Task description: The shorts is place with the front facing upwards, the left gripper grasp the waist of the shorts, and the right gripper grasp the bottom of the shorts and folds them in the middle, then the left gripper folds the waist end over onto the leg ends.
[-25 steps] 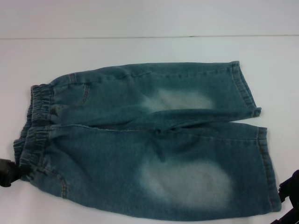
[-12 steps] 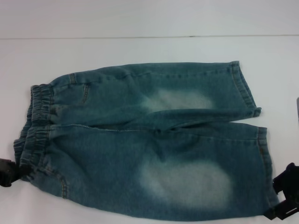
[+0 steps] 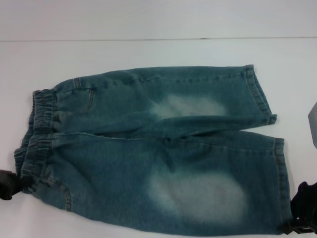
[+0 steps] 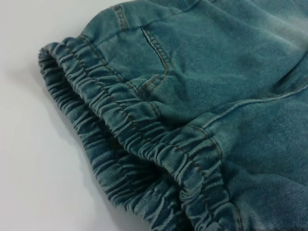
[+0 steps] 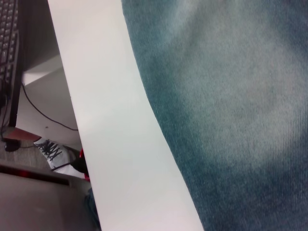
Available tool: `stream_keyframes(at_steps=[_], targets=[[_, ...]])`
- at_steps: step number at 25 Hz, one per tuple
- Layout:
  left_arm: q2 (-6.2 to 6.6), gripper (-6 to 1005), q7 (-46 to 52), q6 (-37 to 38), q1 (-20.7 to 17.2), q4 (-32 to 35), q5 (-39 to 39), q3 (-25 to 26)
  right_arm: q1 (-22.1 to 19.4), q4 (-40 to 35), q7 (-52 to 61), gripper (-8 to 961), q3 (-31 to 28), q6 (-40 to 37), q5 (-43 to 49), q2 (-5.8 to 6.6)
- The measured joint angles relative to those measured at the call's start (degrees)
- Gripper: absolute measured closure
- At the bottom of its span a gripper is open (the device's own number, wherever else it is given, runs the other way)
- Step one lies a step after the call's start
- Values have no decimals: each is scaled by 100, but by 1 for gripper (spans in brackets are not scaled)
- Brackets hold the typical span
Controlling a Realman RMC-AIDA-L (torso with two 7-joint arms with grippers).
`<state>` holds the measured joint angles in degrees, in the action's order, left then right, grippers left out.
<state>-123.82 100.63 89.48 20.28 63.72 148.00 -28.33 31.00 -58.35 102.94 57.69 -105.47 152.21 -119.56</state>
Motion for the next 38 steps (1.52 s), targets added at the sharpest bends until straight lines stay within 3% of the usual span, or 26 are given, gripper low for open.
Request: stream_keyframes(at_steps=[7, 18, 27, 38], targets=[[-9, 934, -3, 0, 12, -15, -39, 35, -64, -103, -222, 903, -90, 6, -6, 6], [246, 939, 168, 605, 129, 91, -1047, 436, 192, -388, -1086, 917, -1397, 291, -447, 74], [181, 943, 255, 335, 352, 164, -1627, 485, 200, -714, -1157, 918, -1473, 1428, -1400, -13], [-11, 945, 349, -986, 653, -50, -1930, 360, 155, 138, -1238, 917, -1332, 3735, -2060, -37]])
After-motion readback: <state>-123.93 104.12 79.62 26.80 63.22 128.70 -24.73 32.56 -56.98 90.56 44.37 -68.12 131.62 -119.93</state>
